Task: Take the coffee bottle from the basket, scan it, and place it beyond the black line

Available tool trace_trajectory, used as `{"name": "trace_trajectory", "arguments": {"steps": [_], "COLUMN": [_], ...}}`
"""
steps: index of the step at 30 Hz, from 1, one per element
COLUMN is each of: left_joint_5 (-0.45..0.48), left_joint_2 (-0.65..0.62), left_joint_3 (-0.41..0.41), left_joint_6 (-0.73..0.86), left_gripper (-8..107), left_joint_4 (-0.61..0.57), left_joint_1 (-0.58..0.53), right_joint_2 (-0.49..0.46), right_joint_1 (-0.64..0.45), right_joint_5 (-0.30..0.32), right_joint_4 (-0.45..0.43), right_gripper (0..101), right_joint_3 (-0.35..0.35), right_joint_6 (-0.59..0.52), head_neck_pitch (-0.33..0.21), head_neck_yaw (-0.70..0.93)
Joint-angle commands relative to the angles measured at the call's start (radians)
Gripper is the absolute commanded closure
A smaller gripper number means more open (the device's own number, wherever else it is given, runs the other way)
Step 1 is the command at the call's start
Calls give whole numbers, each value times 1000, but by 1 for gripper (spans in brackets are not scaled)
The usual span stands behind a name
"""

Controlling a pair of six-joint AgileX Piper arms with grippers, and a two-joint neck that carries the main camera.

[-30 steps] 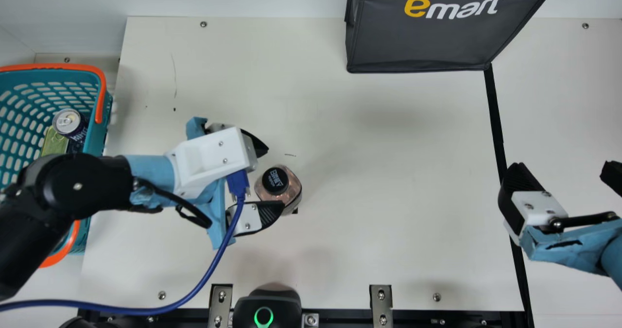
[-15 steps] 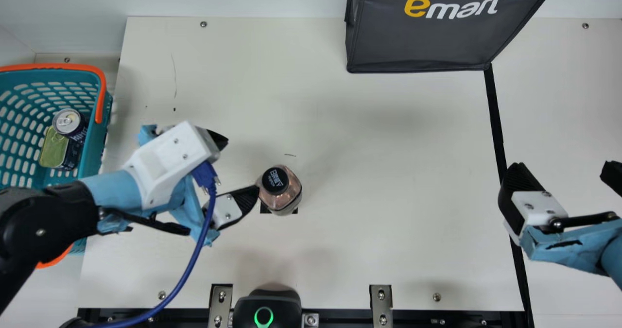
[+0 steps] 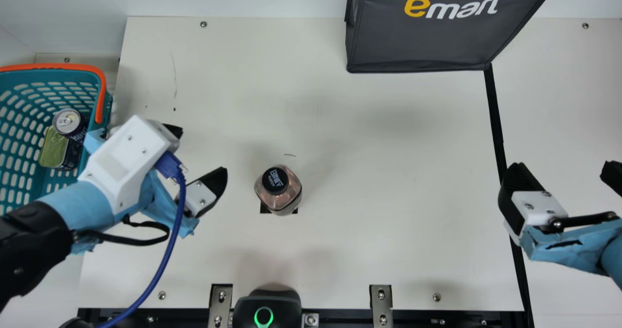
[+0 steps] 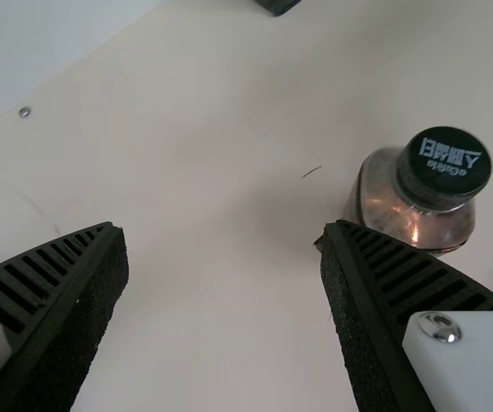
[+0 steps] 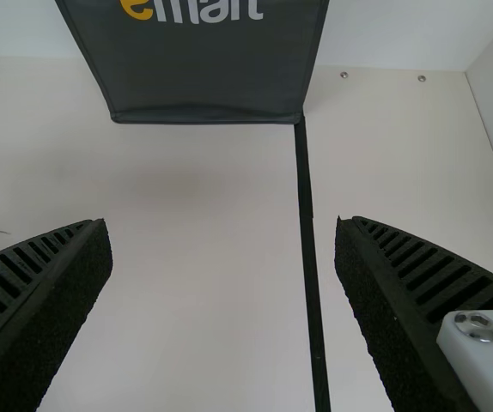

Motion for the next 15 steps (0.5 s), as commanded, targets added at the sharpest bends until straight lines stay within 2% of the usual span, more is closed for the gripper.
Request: {"name": "trace_trajectory", "arguments": {"steps": [1,15], "left_joint_5": [5,77], "left_joint_2": [-17,-120], "left_joint_3": [5,29], "left_joint_6": [-82,-391], "left_gripper": [9,9], "left_joint_4": [64,310], "left_joint_1": [-2,-21], "right_joint_2": [0,0], "right_joint_1": [0,0], "right_joint_5": [0,0], "right_joint_4": [0,0], "right_gripper": [11,11], "right_joint_3": [0,0], "right_joint_6": [0,0], "head_neck_pitch": [-17,-17], "head_neck_yaw": [0,0]}}
